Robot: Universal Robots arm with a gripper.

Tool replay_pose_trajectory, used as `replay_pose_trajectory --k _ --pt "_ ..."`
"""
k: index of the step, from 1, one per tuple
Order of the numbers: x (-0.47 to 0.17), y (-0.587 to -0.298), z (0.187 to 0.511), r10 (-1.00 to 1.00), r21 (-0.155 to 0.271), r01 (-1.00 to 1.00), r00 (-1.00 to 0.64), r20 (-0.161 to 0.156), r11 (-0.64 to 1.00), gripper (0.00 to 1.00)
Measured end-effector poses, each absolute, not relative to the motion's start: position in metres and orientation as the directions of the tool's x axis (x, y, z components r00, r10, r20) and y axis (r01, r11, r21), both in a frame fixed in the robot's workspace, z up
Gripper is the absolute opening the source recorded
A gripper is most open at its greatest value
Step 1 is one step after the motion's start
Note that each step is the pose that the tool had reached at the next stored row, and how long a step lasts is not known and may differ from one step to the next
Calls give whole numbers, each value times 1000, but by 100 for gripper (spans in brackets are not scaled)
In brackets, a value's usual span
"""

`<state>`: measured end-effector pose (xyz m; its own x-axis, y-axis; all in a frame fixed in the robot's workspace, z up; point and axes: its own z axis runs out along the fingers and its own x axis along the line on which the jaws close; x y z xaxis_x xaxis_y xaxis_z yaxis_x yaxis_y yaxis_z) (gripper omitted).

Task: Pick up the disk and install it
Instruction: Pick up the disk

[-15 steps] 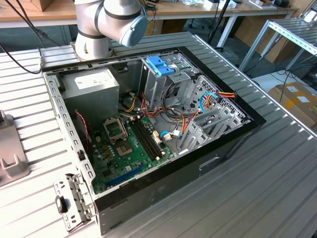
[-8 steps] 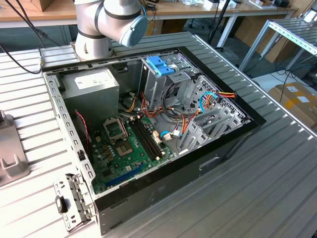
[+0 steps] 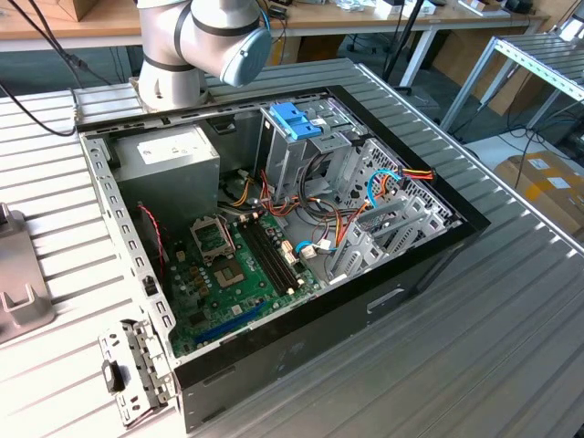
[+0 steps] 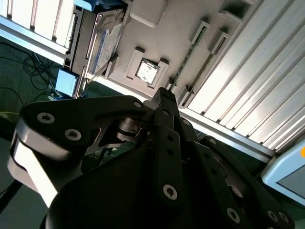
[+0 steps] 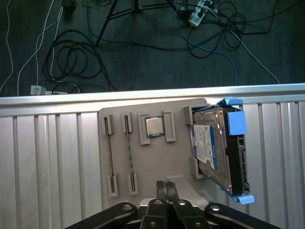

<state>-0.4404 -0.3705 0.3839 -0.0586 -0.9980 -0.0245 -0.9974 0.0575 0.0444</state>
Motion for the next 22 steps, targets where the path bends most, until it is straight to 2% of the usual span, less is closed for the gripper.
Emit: replay_pose_trajectory --k 10,14,15,16,17,18,22 --pt "-440 -371 384 -998 44 -997 -59 -25 58 11" --pt "-440 -371 384 -998 44 -997 -59 -25 58 36" --pt "-440 -371 384 -998 44 -997 -59 -25 58 48" --pt "-440 -371 384 -998 44 -997 -59 -25 58 54" --pt "-440 -371 384 -998 44 -997 -59 -25 58 54" --pt "-440 -371 384 -998 44 -997 -59 -25 58 60" --pt "-440 -371 384 -998 44 -997 -59 -25 58 60"
